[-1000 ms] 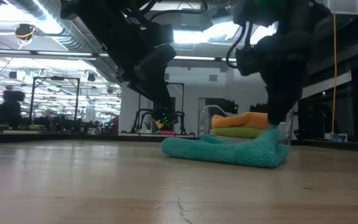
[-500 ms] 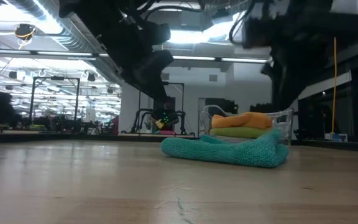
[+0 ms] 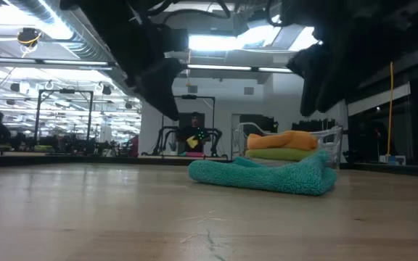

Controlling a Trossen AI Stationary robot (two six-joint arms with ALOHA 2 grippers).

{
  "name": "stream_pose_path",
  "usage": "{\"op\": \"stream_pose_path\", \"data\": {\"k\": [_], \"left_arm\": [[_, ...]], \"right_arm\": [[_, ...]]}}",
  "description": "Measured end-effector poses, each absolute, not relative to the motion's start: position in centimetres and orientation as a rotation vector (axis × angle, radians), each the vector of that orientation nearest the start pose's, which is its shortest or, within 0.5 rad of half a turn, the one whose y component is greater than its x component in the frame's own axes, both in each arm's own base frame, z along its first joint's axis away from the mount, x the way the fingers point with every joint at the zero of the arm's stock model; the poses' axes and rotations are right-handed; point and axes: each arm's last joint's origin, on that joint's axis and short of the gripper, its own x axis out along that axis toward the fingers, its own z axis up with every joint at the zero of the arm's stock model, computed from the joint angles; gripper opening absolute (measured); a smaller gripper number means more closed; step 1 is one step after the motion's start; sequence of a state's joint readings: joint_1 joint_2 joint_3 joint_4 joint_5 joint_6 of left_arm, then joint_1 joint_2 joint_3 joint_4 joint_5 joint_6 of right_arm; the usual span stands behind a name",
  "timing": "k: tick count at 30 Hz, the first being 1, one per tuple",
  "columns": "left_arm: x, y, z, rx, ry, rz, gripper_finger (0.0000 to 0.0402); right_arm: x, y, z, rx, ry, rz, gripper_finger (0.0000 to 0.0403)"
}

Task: Fold microfiber towels
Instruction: Fold the blue microfiber

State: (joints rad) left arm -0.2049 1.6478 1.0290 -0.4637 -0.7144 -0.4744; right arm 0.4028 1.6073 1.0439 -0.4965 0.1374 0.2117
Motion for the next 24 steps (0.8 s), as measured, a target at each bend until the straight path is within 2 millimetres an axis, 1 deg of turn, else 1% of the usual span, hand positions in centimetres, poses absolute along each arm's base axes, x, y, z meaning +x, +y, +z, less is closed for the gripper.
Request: {"op": "stream_pose_path", "data": {"k": [4,8,11,14,18,22,24], "left_arm": [[31.4,-4.9,19.2,0.026,0.903,0.539,0.0086],[31.5,-5.4,19.1,0.056,0.966,0.373,0.0086],[31.7,-6.0,19.0,0.048,1.008,0.163,0.0086],[32.2,-6.4,19.3,0.054,0.966,0.023,0.0086],[32.9,-6.9,19.9,0.145,0.866,-0.034,0.0086],[32.7,-7.8,20.0,0.372,0.845,-0.191,0.0084],[32.7,-8.3,20.0,0.457,0.828,-0.242,0.0081]], "right_arm": [[29.5,12.7,18.7,-0.048,1.091,0.102,0.0149],[29.7,13.5,17.2,-0.052,1.144,0.155,0.0149],[30.0,14.0,16.7,-0.067,1.128,0.179,0.0149],[30.3,14.1,16.6,-0.064,1.098,0.182,0.0149],[30.4,14.2,16.6,-0.086,1.085,0.187,0.0149],[30.7,14.3,16.4,-0.091,1.069,0.197,0.0149],[30.6,14.3,16.3,-0.104,1.072,0.206,0.0152]]}}
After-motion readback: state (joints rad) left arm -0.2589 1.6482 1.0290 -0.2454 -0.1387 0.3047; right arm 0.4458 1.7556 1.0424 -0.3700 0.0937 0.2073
